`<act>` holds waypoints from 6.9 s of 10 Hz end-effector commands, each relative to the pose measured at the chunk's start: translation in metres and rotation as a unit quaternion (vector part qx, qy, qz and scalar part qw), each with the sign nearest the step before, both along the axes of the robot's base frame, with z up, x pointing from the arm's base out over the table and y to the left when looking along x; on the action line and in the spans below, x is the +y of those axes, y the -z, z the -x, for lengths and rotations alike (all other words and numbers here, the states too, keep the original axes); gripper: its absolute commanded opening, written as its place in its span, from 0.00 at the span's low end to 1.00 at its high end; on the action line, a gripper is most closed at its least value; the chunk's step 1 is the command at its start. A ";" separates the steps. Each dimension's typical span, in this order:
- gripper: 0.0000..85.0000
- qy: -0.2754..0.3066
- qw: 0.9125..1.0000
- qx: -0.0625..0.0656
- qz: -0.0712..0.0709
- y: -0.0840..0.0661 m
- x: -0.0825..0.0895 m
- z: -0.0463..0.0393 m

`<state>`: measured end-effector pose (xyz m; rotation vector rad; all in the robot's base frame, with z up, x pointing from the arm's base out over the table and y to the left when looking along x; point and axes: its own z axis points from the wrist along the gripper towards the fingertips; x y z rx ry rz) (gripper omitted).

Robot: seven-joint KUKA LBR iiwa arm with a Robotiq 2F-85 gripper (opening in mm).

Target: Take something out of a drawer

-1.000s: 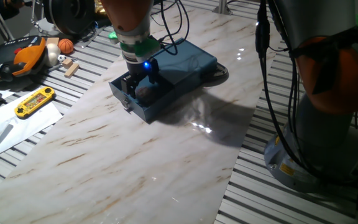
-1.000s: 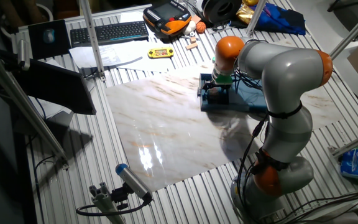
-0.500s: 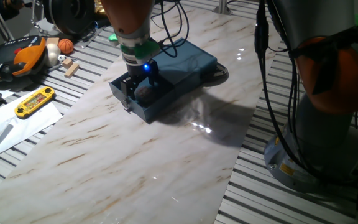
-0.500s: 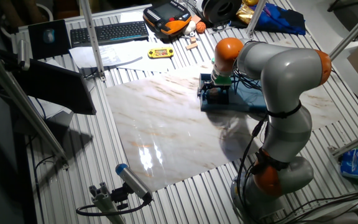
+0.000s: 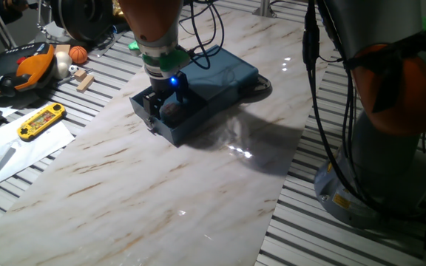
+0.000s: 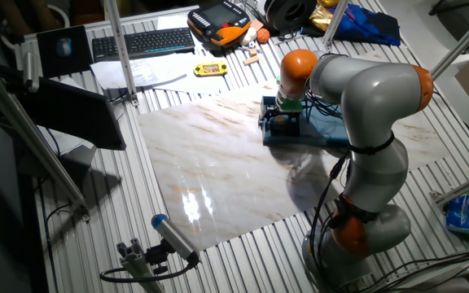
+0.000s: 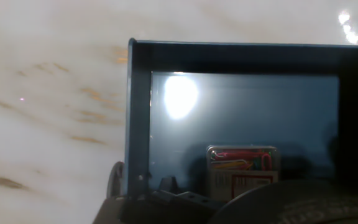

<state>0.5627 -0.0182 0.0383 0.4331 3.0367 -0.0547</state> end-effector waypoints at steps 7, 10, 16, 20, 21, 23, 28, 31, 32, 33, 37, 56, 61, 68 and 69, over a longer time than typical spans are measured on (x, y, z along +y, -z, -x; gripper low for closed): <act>1.00 0.001 1.000 -0.002 -0.001 0.002 0.003 -0.0006; 0.80 0.000 1.000 -0.002 -0.001 0.002 0.003 -0.0007; 0.80 -0.001 1.000 -0.002 0.000 0.002 0.002 -0.0003; 0.80 -0.003 1.000 -0.003 -0.001 0.003 0.000 0.0005; 0.80 -0.004 1.000 -0.003 -0.001 0.003 -0.001 0.0012; 0.80 -0.006 1.000 -0.004 -0.003 0.004 -0.003 0.0025; 0.00 -0.016 1.000 -0.001 -0.008 0.003 -0.002 0.0021; 0.00 -0.011 1.000 -0.001 -0.011 -0.002 0.002 -0.0006; 0.00 -0.008 1.000 0.003 -0.012 -0.009 0.005 -0.0025; 0.00 -0.007 1.000 0.006 -0.012 -0.018 0.008 -0.0042; 0.00 -0.002 1.000 0.018 -0.009 -0.065 0.014 -0.0160; 0.00 0.026 0.999 0.028 -0.013 -0.053 0.164 -0.0361; 0.00 0.010 1.000 0.021 0.002 -0.025 0.171 -0.0336; 0.00 -0.003 1.000 0.017 -0.013 -0.003 0.178 -0.0335; 0.00 -0.006 1.000 0.016 -0.012 -0.001 0.178 -0.0336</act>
